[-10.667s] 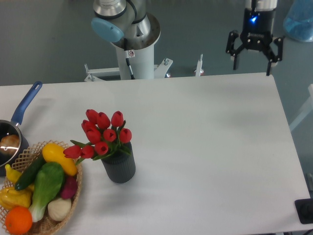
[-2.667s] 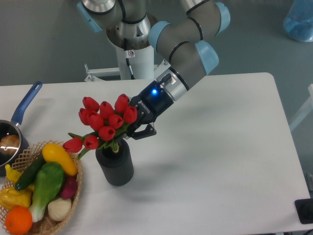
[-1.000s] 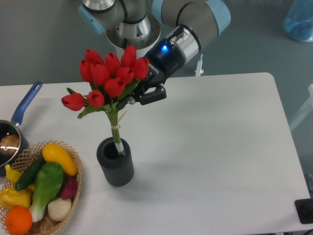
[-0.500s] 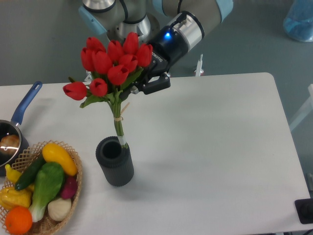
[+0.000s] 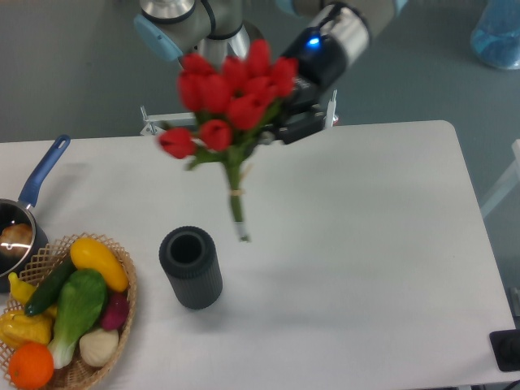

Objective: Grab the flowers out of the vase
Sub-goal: 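Carry the tulip bunch up and away from the vase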

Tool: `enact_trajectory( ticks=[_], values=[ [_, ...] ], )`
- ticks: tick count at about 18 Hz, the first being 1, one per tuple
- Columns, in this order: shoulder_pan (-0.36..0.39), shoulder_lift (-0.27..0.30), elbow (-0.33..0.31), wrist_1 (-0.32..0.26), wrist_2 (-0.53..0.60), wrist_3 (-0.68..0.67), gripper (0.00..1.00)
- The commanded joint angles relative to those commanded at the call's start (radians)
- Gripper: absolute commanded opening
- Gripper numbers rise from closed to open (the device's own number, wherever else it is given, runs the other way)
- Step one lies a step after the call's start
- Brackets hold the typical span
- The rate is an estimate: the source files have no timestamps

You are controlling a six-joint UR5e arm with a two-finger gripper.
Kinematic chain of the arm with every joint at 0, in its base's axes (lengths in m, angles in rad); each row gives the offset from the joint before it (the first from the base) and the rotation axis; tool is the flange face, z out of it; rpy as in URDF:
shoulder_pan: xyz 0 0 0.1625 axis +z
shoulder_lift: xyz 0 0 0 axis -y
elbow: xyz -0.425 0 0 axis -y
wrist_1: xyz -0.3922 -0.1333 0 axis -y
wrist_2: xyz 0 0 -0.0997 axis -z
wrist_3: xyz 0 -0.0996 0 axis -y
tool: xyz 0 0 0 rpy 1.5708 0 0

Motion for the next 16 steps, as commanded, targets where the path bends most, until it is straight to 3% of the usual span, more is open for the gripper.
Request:
enact_trajectory(
  ticks=[5, 8, 16],
  values=[
    [0.054, -0.066, 0.057, 0.003, 0.0, 0.009, 0.28],
    [0.084, -0.08, 0.072, 0.003, 0.001, 0.021, 0.28],
    [0.129, -0.183, 0.109, 0.003, 0.003, 0.083, 0.28]
  ],
)
